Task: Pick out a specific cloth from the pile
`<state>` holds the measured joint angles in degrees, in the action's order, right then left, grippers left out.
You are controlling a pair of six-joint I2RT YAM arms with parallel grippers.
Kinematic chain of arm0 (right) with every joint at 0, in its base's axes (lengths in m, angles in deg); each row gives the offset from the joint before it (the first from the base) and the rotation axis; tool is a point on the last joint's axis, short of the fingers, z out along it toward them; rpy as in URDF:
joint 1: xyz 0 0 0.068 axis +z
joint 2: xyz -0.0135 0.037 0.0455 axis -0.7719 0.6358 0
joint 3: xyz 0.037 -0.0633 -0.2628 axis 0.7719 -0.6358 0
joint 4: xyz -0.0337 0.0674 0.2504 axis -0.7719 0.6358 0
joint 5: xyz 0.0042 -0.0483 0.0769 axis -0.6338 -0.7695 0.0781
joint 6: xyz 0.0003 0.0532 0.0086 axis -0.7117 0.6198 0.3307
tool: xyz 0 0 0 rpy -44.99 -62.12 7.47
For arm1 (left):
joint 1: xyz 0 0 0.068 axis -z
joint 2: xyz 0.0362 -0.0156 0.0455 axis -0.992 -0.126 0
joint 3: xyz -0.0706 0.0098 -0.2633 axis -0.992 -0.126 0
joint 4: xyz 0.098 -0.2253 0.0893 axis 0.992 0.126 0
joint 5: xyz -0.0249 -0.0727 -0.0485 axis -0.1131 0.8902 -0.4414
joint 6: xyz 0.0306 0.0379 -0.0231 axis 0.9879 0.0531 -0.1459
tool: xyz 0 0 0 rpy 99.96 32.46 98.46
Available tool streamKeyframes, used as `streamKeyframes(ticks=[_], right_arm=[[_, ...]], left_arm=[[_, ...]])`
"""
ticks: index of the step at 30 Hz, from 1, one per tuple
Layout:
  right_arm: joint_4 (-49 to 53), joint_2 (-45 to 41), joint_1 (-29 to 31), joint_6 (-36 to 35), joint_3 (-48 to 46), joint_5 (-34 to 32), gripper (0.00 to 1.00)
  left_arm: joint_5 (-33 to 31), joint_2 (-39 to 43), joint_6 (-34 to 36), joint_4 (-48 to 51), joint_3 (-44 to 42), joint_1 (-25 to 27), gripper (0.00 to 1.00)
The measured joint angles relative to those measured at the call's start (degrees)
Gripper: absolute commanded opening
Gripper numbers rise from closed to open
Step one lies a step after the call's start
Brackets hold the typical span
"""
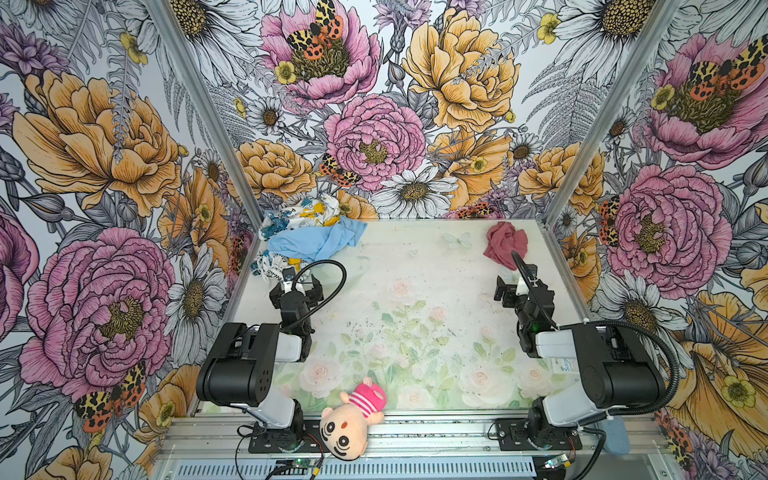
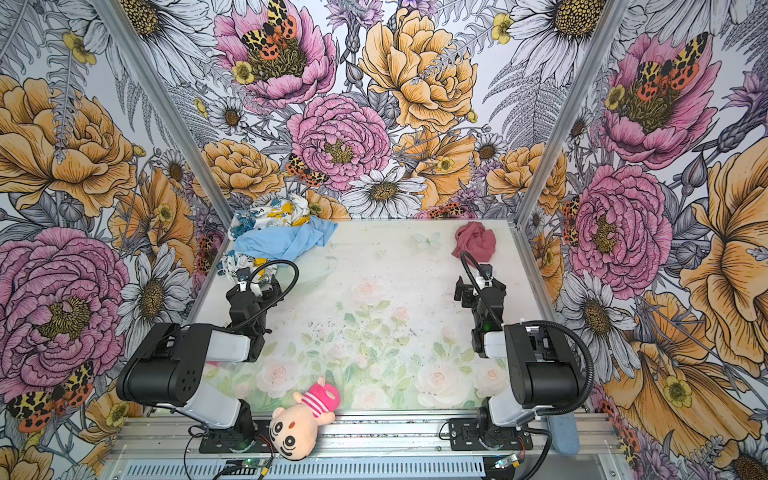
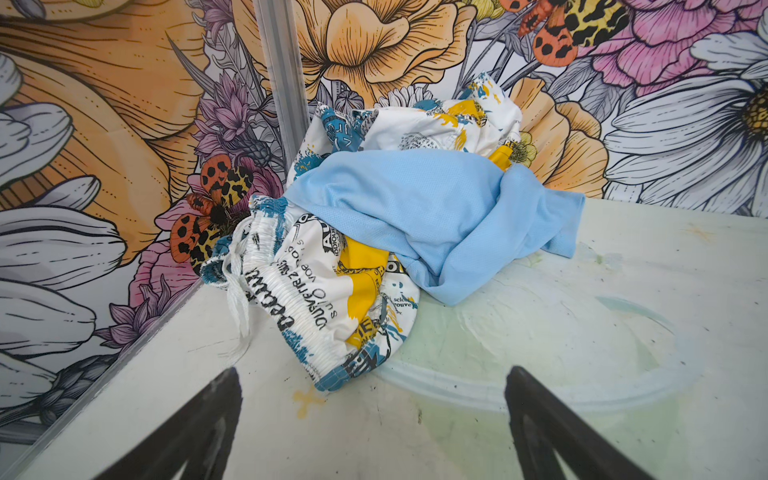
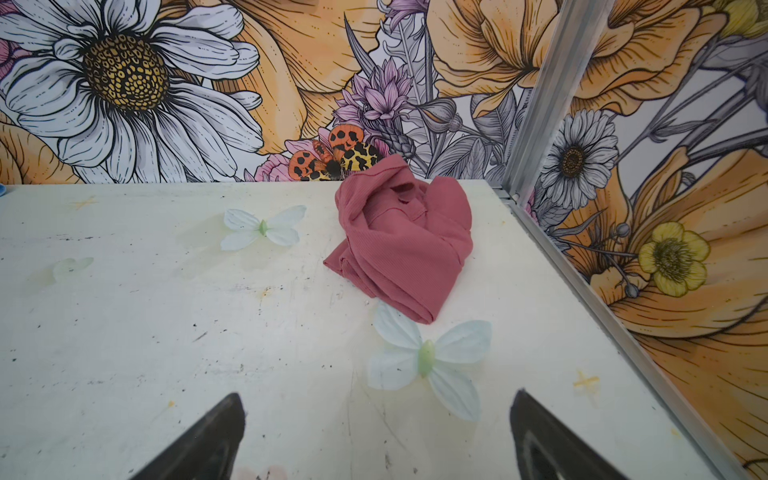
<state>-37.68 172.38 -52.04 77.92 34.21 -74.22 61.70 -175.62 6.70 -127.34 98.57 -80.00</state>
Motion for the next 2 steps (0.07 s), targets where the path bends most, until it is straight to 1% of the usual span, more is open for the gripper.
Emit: streamKeyframes(ticks=[2], right_arm=[[-1.2,0.0,-0.1,0.6,-1.3,-0.8,1.0]], left_arm=[[0.0,0.0,-0.1,0.0,0.0,0.0,0.99]])
